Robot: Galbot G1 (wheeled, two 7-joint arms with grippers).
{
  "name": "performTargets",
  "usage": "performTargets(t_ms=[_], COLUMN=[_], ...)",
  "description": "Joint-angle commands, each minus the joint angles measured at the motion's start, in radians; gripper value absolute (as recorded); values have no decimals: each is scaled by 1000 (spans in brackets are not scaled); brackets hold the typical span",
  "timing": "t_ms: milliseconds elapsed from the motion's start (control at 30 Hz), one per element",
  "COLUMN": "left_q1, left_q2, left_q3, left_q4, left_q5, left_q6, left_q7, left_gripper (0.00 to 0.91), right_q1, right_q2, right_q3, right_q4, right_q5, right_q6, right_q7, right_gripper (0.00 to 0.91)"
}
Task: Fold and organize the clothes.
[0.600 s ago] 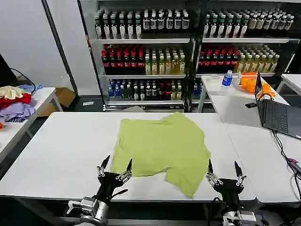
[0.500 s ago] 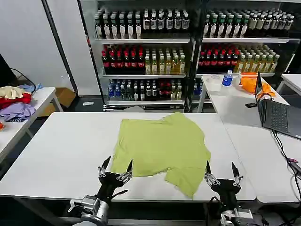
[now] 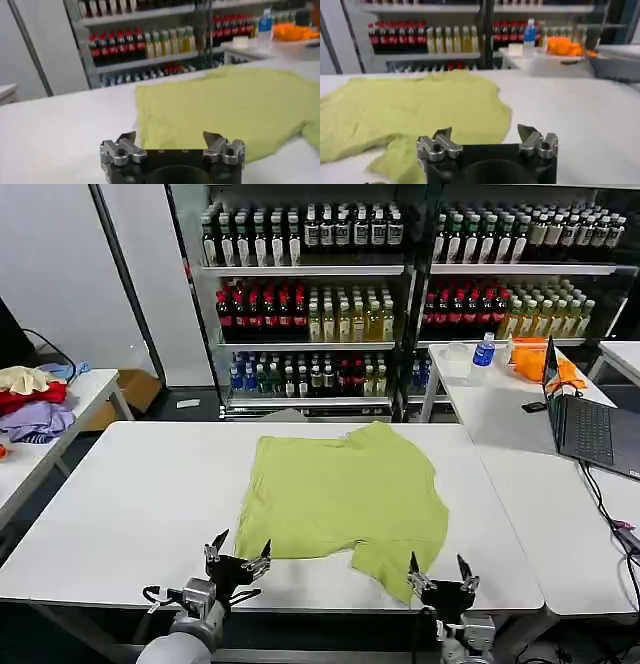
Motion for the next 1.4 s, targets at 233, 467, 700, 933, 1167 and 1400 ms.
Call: performTargets(t_ms=[233,467,700,933,1167,1400], left_q1=[-82,-72,-49,-35,-16,83], left_q2=[46,53,57,57,55,72], left_q3=[17,23,24,25,16,-38], left_q4=[78,72,64,71,46,-121], left_q5=[-79,-89,-94,-96,-114,-153], left_q6=[89,89,89,89,88,86], left_q7=[-29,-24,-10,2,3,6], left_gripper=[20,20,20,20,20,20], right_q1=[49,20,-9,-32,-56,-140], right_q2=[-4,-15,-14,-17,-24,-37], right_q3=[-86,-95,-96,-84,-63,-21], right_q4=[-59,-40,-18,4,43,155], right_q5=[35,46,43,37,36,9], right_q6=[-82,-96,-95,-92,-88,-68], right_q7=[41,55,51,48,40,20], right_gripper=[101,0,0,0,0,0])
